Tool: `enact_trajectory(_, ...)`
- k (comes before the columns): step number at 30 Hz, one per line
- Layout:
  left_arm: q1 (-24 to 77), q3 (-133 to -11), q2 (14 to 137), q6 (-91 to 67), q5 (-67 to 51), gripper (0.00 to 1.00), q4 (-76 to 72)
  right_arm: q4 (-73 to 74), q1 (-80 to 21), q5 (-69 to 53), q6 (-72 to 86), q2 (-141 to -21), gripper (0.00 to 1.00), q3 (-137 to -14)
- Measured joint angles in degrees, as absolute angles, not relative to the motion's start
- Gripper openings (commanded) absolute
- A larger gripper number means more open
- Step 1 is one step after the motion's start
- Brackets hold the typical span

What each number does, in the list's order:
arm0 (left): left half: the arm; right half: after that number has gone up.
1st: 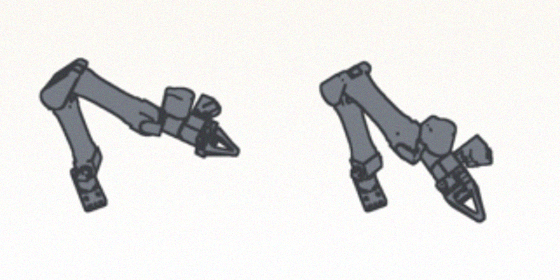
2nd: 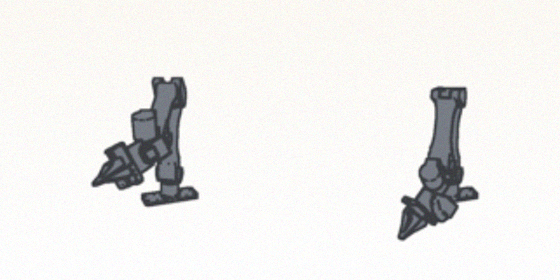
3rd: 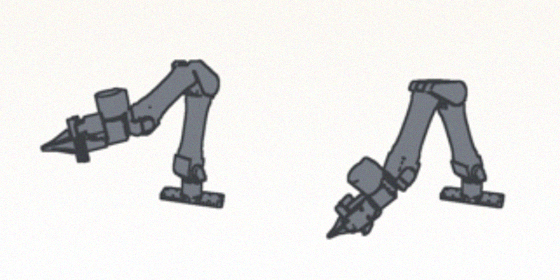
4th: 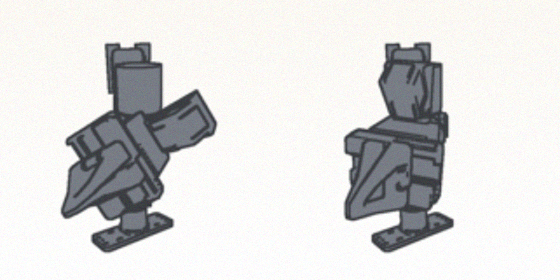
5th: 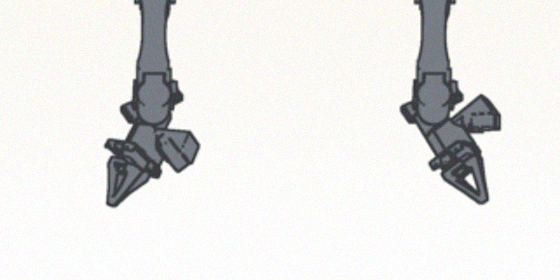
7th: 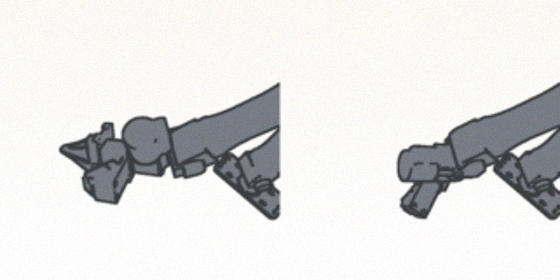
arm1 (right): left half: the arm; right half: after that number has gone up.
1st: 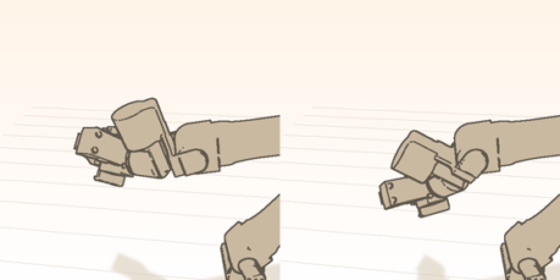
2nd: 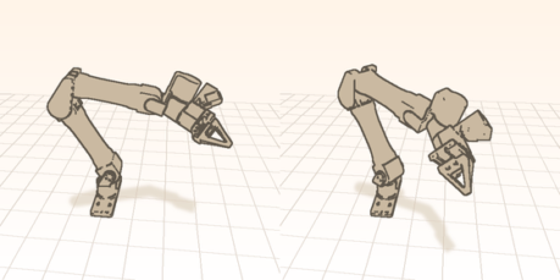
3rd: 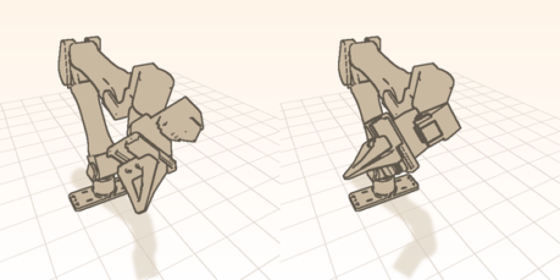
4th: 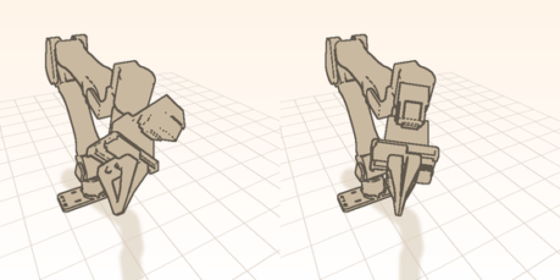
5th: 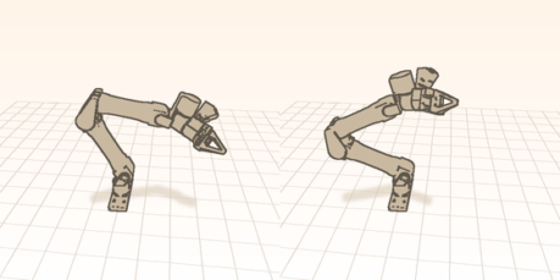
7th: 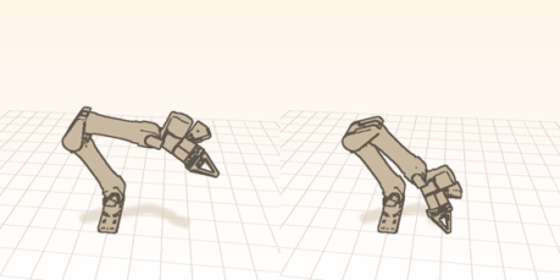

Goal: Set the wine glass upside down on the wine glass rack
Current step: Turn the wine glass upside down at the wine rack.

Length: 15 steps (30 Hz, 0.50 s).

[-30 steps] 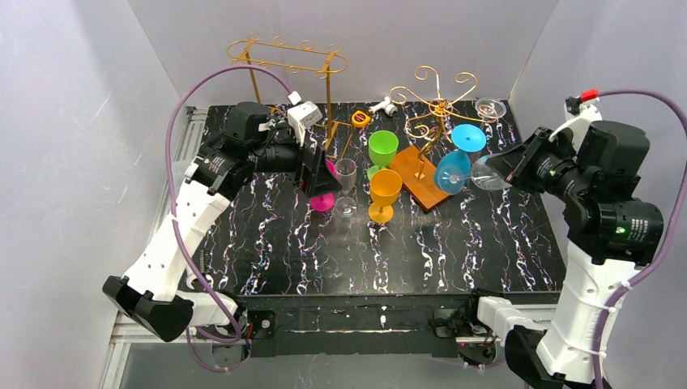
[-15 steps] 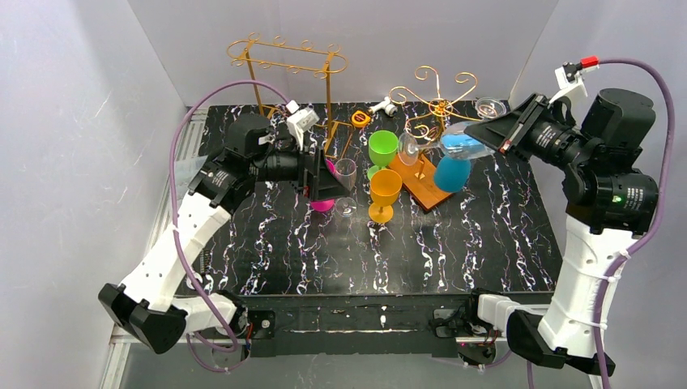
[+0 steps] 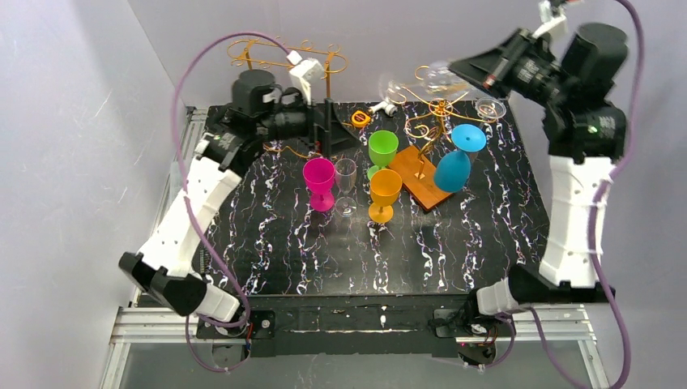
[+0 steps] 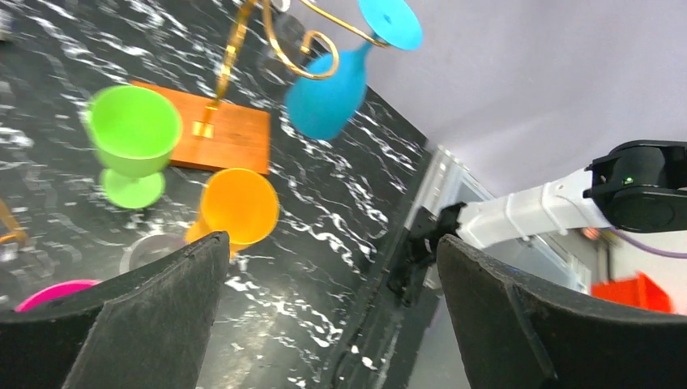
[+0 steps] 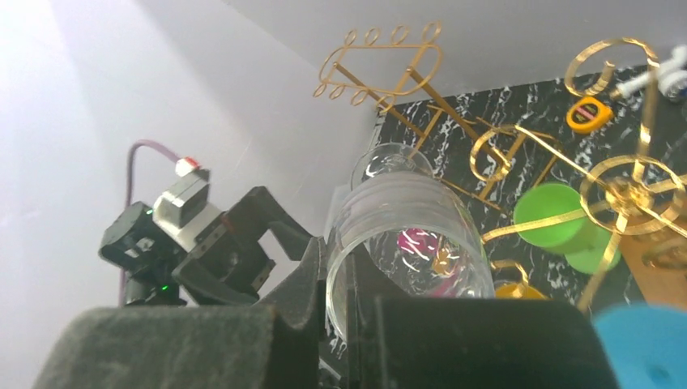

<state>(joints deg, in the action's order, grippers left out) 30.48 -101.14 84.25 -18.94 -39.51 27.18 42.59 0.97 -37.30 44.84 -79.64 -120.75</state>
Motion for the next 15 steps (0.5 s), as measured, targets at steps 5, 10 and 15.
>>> enact_trajectory(5, 26.2, -99.7, 75.8, -13.3, -32.8, 0.99, 29.9, 43.2, -14.6, -29.9, 40.9, -91.4, 0.01, -134.2)
enact_trajectory(10, 23.3, -99.6, 68.4, -9.6, -26.8, 0.99, 33.6, 43.7, -20.6, -27.4, 38.8, -96.1, 0.01, -135.6)
enact_trajectory(15, 20.7, -101.2, 69.8, -9.0, -21.5, 0.99, 38.8, 43.6, -24.6, -24.1, 36.9, -97.1, 0.01, -135.6)
